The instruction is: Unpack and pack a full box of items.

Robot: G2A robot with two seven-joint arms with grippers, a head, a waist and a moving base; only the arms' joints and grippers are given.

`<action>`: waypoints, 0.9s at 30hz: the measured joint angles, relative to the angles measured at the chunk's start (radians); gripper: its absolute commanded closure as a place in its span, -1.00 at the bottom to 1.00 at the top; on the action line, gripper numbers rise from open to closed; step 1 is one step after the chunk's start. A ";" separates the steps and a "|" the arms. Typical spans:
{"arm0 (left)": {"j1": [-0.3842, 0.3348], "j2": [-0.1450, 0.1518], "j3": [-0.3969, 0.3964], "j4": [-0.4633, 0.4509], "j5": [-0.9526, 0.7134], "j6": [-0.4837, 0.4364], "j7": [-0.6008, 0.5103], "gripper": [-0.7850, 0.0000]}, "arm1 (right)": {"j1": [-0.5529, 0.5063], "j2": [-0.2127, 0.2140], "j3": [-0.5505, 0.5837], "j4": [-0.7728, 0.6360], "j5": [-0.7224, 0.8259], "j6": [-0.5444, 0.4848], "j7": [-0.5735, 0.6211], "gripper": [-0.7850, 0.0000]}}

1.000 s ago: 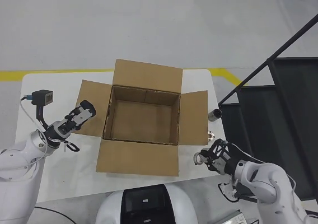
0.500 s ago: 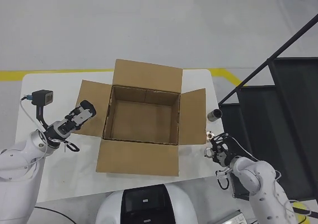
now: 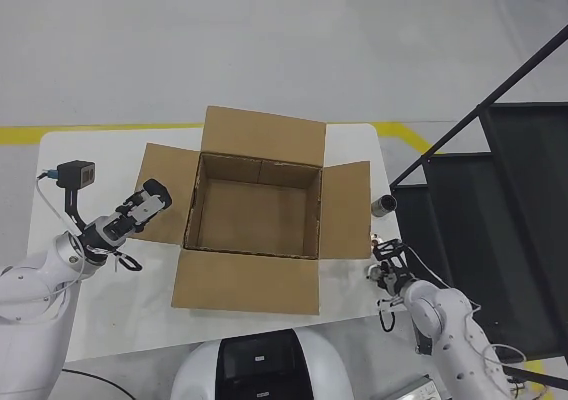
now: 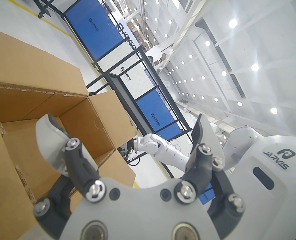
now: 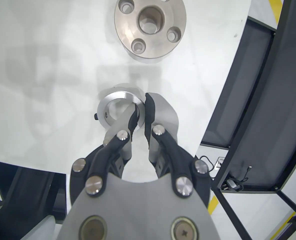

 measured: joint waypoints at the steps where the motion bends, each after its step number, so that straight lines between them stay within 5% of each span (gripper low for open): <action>1: 0.000 0.000 0.000 0.000 0.000 0.000 0.000 -1.00 | 0.003 0.000 -0.002 0.003 -0.002 0.003 0.001 -0.78; 2: 0.000 0.000 0.000 0.000 0.000 0.000 0.000 -1.00 | 0.005 0.000 -0.003 0.005 0.000 0.004 0.001 -1.00; 14: 0.000 0.000 0.000 0.000 0.000 0.000 0.000 -1.00 | -0.102 0.011 0.056 -0.150 0.054 -0.023 -0.032 -1.00; 17: 0.000 0.000 0.000 0.000 0.000 0.000 0.000 -1.00 | -0.156 0.014 0.092 -0.205 0.126 -0.081 -0.082 -1.00; 22: 0.000 0.000 0.000 0.000 0.000 0.000 0.000 -1.00 | -0.230 0.029 0.207 -0.200 0.334 -0.329 -0.199 -1.00; 27: 0.000 0.000 0.000 0.000 0.000 0.000 0.000 -1.00 | -0.213 0.036 0.215 -0.171 0.324 -0.315 -0.146 -1.00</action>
